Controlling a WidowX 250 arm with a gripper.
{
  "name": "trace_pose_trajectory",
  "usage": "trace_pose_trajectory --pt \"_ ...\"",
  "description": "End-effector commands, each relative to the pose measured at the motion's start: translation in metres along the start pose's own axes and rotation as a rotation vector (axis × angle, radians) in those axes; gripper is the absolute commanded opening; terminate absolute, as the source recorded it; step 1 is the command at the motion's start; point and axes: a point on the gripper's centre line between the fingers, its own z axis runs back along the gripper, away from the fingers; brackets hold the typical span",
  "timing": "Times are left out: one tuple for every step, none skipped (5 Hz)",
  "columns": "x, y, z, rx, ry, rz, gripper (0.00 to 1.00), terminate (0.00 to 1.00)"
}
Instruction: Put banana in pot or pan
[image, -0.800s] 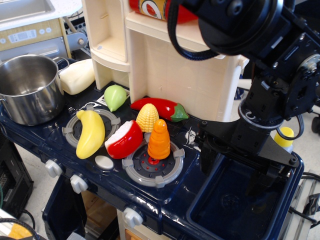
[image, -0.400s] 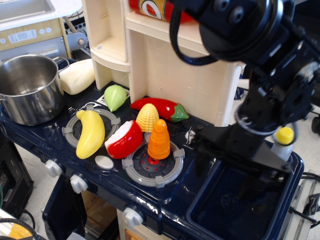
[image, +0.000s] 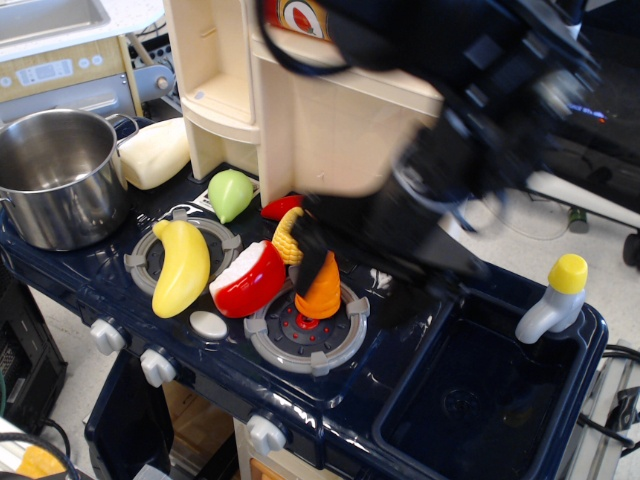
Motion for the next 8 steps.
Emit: trace_pose_trajectory --pt "0.007 0.052 0.021 -0.070 -0.045 -0.038 1.00 0.00" --pt "0.017 0.074 0.013 -0.007 -0.069 0.032 1.00 0.00" --pt "0.018 0.085 -0.005 -0.094 -0.108 -0.011 1.00 0.00" --pt "0.016 0.086 -0.032 -0.095 -0.122 -0.004 1.00 0.00" --pt "0.008 0.102 -0.047 -0.078 -0.124 -0.053 1.00 0.00" --pt "0.012 0.115 -0.060 -0.122 -0.121 -0.038 1.00 0.00" --pt "0.016 0.113 -0.070 -0.137 -0.144 -0.034 1.00 0.00" --pt "0.017 0.108 -0.077 -0.163 -0.157 0.024 1.00 0.00"
